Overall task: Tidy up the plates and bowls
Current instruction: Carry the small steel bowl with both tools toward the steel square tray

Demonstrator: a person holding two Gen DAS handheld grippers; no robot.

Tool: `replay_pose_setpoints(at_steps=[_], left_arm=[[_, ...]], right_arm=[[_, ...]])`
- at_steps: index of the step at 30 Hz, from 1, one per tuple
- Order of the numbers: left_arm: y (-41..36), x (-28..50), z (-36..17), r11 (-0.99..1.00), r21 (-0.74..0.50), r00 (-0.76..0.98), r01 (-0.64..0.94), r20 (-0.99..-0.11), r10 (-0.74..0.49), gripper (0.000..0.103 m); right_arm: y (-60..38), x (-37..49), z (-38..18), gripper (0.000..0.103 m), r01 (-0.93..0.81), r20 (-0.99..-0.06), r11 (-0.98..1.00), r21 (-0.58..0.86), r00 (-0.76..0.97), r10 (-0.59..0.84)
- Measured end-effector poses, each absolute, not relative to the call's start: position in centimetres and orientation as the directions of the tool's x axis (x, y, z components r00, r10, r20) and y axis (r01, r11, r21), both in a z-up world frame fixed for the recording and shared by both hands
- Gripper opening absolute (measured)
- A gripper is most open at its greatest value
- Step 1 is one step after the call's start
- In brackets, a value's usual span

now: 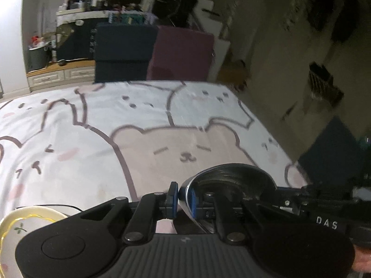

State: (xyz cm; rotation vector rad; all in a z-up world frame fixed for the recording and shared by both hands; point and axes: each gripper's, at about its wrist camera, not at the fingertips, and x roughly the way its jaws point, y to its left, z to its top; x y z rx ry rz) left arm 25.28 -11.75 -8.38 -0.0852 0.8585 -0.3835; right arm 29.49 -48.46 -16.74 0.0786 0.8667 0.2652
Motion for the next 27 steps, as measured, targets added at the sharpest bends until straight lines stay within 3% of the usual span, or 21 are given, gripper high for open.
replay_pose_setpoints(at_steps=[10,27], left_arm=[[-13.5,25.9,-13.1,0.921,-0.176,0.482,0.348,-0.809,-0.337,0.010],[-14.9,26.8,-14.8,0.907,-0.158,0.442,0.390,-0.832,-0.334,0.010]], right_arm=[[-48.9,29.6,-20.9,0.004,-0.176,-0.820,0.975,0.133,0.534,0.208],[-48.6,31.3,-23.0,0.004,-0.154,-0.877,0.984,0.091,0.455,0.152]])
